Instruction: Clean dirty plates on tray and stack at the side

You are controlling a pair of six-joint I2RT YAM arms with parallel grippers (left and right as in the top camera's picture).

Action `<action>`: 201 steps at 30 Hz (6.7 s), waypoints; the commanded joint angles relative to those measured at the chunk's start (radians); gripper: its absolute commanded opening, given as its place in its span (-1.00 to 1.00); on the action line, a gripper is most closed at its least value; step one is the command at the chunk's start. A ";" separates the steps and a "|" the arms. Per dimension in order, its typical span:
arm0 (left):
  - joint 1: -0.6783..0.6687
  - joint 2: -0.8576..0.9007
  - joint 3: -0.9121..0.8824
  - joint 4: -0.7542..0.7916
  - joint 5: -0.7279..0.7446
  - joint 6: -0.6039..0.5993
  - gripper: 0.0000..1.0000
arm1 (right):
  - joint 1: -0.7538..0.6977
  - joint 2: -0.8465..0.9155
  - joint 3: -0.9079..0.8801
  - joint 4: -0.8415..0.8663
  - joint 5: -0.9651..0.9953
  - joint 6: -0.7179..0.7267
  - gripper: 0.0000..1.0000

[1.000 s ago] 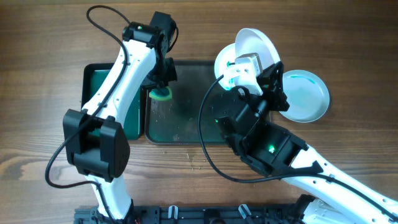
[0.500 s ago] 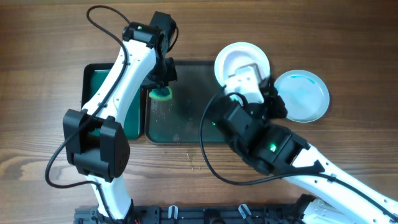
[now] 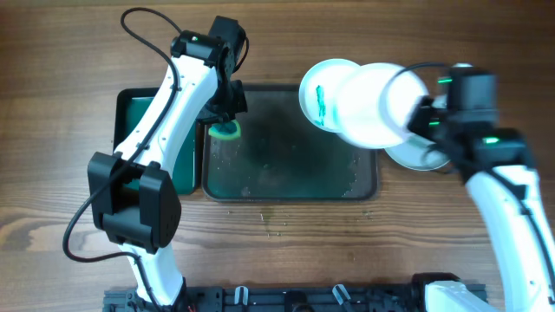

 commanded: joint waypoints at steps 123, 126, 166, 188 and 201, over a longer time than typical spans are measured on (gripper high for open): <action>-0.136 0.003 -0.502 0.690 0.456 0.169 -0.92 | 0.368 0.801 0.194 0.072 -0.429 -0.132 -0.91; -0.124 0.003 -0.502 0.695 0.312 0.116 -0.92 | 0.368 0.801 0.194 0.074 -0.424 -0.132 -0.91; -0.109 0.003 -0.481 0.427 0.114 -0.018 -0.92 | 0.368 0.801 0.194 0.063 -0.424 -0.159 -0.91; 0.025 0.003 0.019 0.050 0.061 -0.010 -0.92 | 0.427 0.486 0.195 -0.044 0.136 -0.122 -0.91; 0.026 0.003 0.019 0.057 0.061 -0.010 -0.92 | 0.744 0.259 0.195 -0.091 1.075 -0.134 -0.91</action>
